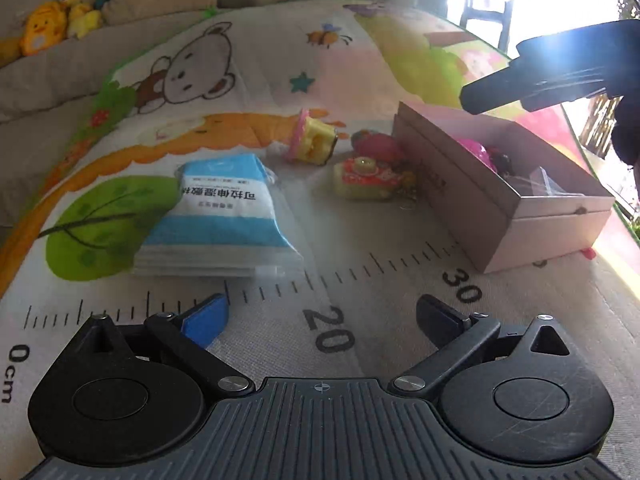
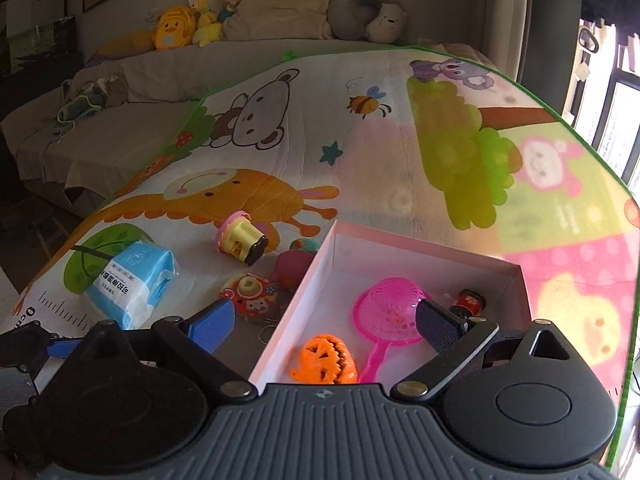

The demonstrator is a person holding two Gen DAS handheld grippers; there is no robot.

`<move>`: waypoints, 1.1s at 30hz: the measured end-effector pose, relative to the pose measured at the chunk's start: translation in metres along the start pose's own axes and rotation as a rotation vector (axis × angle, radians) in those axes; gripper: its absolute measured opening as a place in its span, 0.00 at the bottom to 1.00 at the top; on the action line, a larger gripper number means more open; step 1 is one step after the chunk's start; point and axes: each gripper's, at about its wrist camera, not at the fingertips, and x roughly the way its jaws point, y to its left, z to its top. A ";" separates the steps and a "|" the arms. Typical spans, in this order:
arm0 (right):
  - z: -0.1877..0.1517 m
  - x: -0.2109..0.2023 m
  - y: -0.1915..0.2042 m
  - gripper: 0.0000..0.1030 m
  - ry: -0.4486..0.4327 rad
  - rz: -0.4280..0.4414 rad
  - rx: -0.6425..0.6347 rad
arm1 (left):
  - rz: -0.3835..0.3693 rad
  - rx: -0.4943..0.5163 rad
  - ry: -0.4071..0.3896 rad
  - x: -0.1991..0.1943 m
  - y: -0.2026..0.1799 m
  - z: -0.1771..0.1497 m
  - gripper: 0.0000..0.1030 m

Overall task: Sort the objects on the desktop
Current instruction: 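Reach right tool toward pink pig toy while left tool approaches pink keychain toy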

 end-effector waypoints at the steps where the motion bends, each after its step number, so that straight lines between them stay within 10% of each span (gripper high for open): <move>1: 0.011 0.010 0.006 0.95 0.017 0.009 0.000 | -0.011 -0.017 0.003 0.000 0.003 -0.001 1.00; 5: 0.057 0.065 0.022 0.75 0.107 0.017 0.015 | -0.051 -0.054 -0.017 -0.004 0.009 -0.003 1.00; 12: 0.084 0.173 0.034 0.28 0.233 -0.252 -0.086 | -0.042 -0.070 -0.024 -0.009 0.014 -0.005 1.00; 24: 0.057 0.162 0.046 0.27 0.348 -0.155 -0.084 | -0.077 -0.055 -0.021 -0.012 0.016 -0.006 1.00; 33: -0.005 0.070 0.062 0.28 0.417 0.127 -0.023 | -0.201 0.084 -0.006 -0.017 -0.008 -0.016 1.00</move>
